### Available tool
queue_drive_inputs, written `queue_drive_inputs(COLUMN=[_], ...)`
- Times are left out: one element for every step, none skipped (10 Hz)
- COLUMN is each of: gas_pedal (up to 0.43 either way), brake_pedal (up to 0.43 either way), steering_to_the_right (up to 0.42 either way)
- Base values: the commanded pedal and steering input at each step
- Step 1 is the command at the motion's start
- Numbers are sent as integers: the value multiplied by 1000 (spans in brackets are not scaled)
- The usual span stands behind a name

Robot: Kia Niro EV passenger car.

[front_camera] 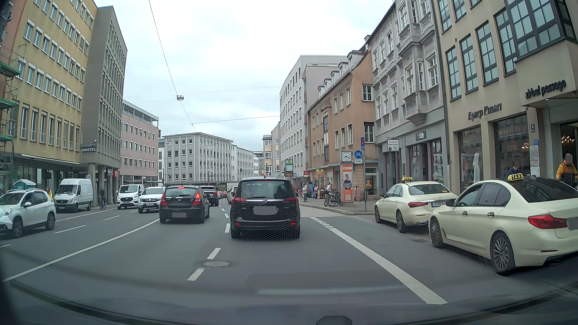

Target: Follow the waypoints while adhering to traffic rules and regulations

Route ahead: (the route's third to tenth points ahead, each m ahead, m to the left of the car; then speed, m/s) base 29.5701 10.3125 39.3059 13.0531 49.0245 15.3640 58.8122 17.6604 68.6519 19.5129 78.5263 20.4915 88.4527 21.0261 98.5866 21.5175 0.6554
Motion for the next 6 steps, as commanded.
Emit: queue_drive_inputs(gas_pedal=[130,138,138,138,169,197], brake_pedal=[0,0,0,0,0,0], steering_to_the_right=[-24,-24,-24,-24,-24,-26])
